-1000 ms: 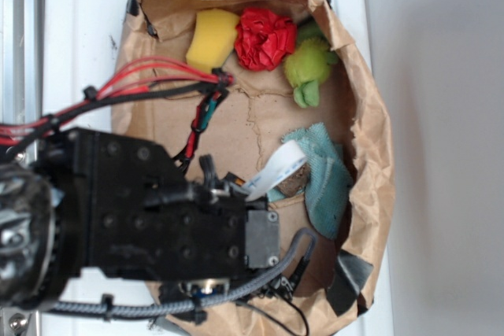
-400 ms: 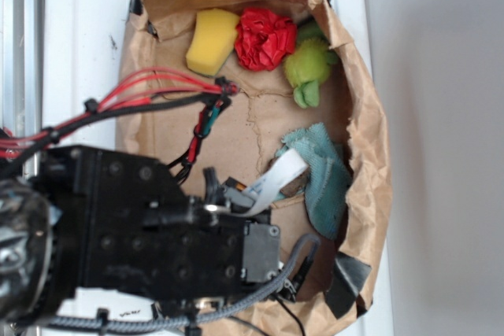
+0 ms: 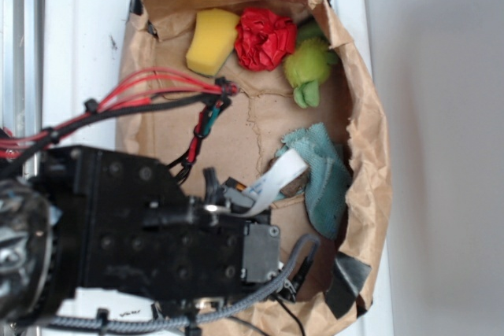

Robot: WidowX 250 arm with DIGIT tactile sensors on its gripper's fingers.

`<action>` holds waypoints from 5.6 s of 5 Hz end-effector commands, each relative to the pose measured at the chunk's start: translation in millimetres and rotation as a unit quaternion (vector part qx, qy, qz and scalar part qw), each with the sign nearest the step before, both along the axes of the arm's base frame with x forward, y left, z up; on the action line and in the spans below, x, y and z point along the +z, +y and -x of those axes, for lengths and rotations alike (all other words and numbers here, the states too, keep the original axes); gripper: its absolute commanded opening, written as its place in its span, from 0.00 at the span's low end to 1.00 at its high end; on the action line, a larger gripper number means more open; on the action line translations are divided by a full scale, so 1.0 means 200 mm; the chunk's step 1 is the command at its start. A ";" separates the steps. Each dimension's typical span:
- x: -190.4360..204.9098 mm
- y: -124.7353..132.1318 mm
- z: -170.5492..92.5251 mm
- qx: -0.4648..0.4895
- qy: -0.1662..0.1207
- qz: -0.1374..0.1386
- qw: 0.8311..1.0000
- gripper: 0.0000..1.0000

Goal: Grab the blue block.

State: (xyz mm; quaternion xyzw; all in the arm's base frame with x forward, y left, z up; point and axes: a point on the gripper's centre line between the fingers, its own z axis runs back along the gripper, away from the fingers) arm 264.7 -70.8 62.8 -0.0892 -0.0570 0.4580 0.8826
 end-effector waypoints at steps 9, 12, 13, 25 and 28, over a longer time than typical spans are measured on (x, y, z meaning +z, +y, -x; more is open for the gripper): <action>-0.03 -0.01 -0.04 -0.058 -0.018 0.009 0.998 1.00; -0.09 -0.11 -0.08 -0.048 -0.007 0.010 0.999 1.00; -0.16 -0.17 -0.09 -0.044 -0.005 -0.006 0.999 1.00; 0.78 0.56 -0.02 -0.307 -0.033 0.113 0.944 0.00; 0.79 0.46 0.02 -0.327 -0.115 0.053 0.937 0.00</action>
